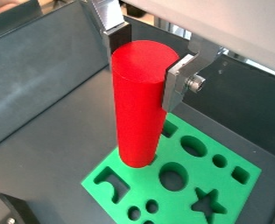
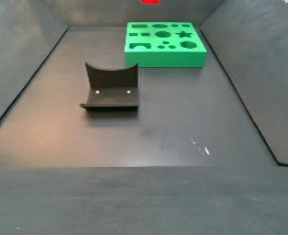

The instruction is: Insert the round object.

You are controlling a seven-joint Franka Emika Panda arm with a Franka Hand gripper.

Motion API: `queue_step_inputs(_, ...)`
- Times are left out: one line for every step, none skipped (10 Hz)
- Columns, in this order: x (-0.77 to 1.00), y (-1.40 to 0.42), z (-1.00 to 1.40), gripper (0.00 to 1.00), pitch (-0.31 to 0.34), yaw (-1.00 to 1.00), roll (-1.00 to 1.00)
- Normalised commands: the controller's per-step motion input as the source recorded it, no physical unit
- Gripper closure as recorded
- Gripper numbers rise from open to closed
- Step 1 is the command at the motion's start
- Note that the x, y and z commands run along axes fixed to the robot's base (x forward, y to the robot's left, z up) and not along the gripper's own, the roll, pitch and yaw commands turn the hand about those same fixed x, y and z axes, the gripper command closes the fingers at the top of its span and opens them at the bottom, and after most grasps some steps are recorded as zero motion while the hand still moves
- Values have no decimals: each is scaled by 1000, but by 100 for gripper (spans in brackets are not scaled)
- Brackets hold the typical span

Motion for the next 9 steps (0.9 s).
queue_step_inputs(-491,-197,-331,100,-106,120,-366)
queue_step_inputs(-326,-103,-397,100,-91,129,-327)
queue_step_inputs(-209,-137,-574,100,-70,0,-241)
queue_step_inputs(0,-49,-674,100,0,0,-131)
queue_step_inputs(0,-9,-669,100,19,0,0)
queue_step_inputs(0,-49,-717,100,0,-26,13)
queue_step_inputs(-37,-111,-583,100,-83,-186,-4)
queue_step_inputs(-66,-129,-377,100,-109,-220,-59)
queue_step_inputs(0,-83,-251,100,-29,-129,-27)
